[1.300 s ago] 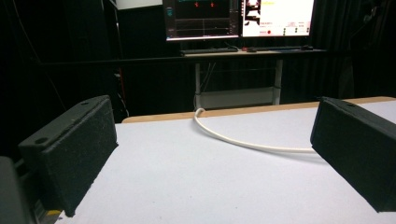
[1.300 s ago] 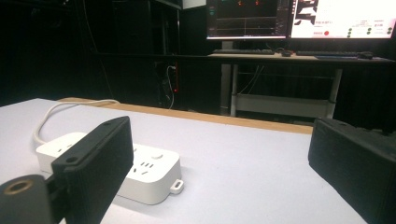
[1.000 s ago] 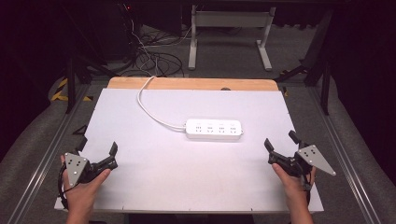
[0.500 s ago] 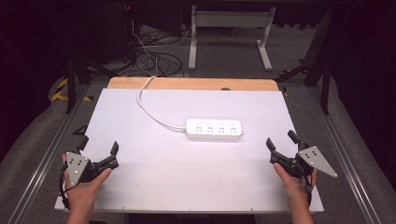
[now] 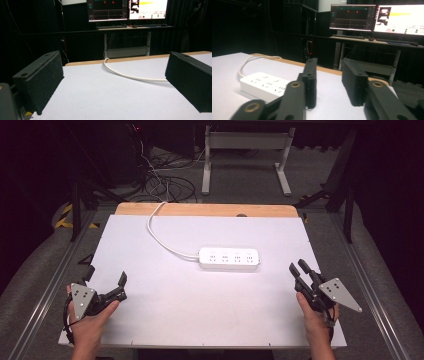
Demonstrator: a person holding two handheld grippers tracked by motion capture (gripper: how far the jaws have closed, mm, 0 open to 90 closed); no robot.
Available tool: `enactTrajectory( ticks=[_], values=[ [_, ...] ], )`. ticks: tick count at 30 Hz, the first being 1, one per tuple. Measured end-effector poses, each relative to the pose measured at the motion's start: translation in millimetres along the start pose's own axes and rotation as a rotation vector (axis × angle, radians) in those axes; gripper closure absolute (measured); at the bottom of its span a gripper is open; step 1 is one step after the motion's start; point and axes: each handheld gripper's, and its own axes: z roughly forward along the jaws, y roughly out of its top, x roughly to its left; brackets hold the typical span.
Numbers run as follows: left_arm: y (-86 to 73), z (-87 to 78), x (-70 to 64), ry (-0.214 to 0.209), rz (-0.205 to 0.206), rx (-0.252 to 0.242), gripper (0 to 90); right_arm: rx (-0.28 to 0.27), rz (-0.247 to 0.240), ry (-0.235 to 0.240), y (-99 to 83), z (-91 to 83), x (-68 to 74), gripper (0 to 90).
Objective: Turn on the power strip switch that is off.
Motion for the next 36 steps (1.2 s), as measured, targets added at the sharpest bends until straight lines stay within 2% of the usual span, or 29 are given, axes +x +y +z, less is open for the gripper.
enactTrajectory(
  ticks=[4,8,9,12,17,25,36],
  values=[
    [0.0,0.0,0.0,-0.001,0.001,0.0,2.6,0.016,-0.007,0.026,2.7,0.9,4.3,79.0],
    [0.0,0.2,-0.1,-0.002,0.0,0.0,2.7,0.04,0.024,0.044,4.9,0.6,5.5,83.2],
    [0.0,0.2,-0.2,-0.003,-0.001,0.0,2.7,0.084,0.051,0.047,6.8,0.1,5.6,86.1],
    [0.0,0.3,-0.5,-0.003,0.0,0.0,2.9,0.127,0.105,0.06,10.1,-0.8,4.9,90.0],
    [-0.2,0.4,-0.7,-0.003,-0.001,0.001,3.1,0.137,0.148,0.061,15.1,-3.2,3.5,90.0],
    [-0.5,0.4,-0.5,-0.004,-0.001,0.003,3.3,0.154,0.168,0.067,16.2,-0.5,-1.2,90.0],
    [-0.9,-1.4,0.7,-0.008,0.007,0.006,3.7,0.184,0.14,0.081,27.4,10.3,-5.8,90.0]
  ],
)
